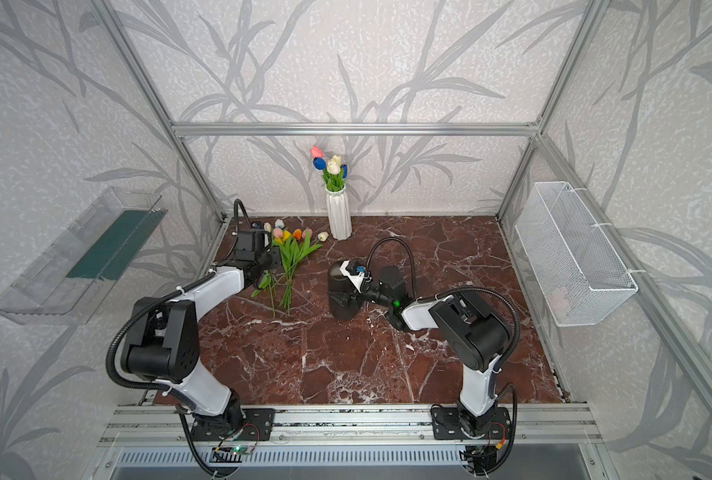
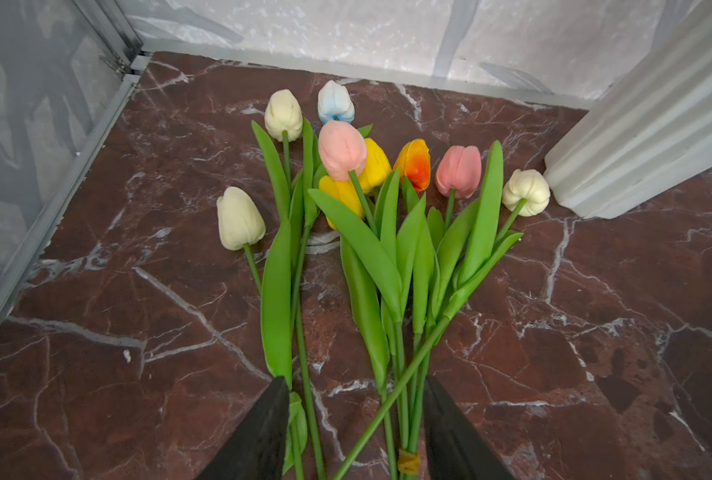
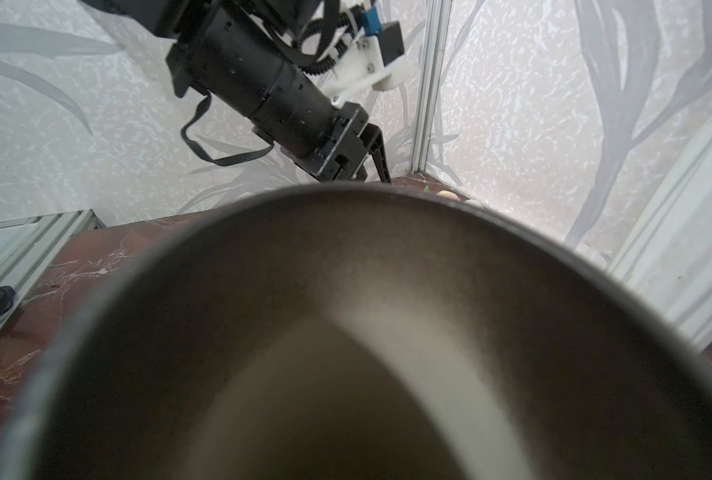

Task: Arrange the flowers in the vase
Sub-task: 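Close the left gripper on a white tulip stem while the right gripper holds the cylinder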

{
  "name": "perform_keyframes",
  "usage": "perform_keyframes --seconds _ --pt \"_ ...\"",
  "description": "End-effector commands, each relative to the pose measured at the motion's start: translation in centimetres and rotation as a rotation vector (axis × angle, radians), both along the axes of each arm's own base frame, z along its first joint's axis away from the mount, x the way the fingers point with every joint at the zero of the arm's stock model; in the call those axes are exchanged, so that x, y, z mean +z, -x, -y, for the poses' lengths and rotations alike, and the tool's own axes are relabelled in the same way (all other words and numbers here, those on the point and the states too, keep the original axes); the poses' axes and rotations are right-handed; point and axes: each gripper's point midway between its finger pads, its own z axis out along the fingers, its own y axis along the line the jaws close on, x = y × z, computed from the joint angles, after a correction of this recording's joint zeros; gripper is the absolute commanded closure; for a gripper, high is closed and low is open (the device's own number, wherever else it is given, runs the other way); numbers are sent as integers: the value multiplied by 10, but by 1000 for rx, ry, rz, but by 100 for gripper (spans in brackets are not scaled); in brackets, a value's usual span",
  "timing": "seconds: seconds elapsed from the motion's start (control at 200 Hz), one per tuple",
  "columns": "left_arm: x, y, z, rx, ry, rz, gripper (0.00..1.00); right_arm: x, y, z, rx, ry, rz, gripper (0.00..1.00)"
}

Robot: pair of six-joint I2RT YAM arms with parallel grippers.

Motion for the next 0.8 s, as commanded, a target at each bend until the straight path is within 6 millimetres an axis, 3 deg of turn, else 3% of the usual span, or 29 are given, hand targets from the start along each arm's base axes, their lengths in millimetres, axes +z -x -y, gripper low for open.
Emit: perform_keyframes --seconds 0.0,0.25,0.335,0.445,0.685,0.795 --pt "-31 20 -16 50 -31 -207 50 35 2 -7 24 -92 97 69" --pt "-55 18 -40 147 -31 -380 50 31 11 -13 56 -93 82 59" --pt "-65 17 -44 159 -10 -438 47 31 10 -12 43 -99 87 46" --pt "-76 12 -42 143 13 -481 46 35 9 -10 34 -114 94 30" --pt "-95 6 -33 101 66 -565 48 46 10 -4 5 -153 120 18" --pt "-99 7 -36 108 58 -586 55 55 11 2 -21 -172 144 14"
